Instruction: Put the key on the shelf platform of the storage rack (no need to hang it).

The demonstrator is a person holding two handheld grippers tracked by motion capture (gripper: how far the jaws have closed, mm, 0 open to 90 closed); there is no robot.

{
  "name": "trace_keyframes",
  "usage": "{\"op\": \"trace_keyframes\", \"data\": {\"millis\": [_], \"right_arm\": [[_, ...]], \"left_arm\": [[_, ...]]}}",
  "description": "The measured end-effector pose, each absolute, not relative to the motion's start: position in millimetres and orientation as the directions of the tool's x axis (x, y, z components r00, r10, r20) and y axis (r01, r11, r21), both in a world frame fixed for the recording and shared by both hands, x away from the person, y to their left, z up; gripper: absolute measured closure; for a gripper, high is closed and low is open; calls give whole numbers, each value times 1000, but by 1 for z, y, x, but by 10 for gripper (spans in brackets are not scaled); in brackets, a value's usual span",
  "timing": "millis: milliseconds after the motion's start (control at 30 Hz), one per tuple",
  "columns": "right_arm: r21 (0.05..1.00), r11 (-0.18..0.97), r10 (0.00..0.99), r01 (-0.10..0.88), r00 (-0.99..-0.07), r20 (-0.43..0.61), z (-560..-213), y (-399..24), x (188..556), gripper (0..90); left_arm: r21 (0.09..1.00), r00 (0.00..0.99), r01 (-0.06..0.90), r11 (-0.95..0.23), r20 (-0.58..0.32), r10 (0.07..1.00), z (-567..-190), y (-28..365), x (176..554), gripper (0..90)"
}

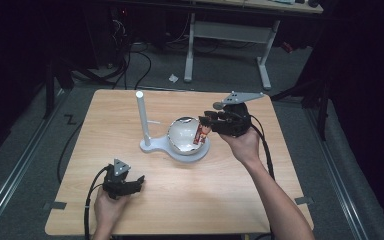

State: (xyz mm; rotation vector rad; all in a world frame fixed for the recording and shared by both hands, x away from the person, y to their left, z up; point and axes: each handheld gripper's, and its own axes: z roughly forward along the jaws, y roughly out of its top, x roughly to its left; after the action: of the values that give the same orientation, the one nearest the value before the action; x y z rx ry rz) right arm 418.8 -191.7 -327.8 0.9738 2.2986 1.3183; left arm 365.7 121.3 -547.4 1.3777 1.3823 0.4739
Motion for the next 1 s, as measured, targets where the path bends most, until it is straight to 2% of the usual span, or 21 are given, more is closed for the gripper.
{"op": "trace_keyframes", "data": {"millis": [1000], "right_arm": [[810,408,667,420,-743,49,-367,-145,438,677]], "left_arm": [[853,246,458,251,-393,886,-547,121,366,236]]}}
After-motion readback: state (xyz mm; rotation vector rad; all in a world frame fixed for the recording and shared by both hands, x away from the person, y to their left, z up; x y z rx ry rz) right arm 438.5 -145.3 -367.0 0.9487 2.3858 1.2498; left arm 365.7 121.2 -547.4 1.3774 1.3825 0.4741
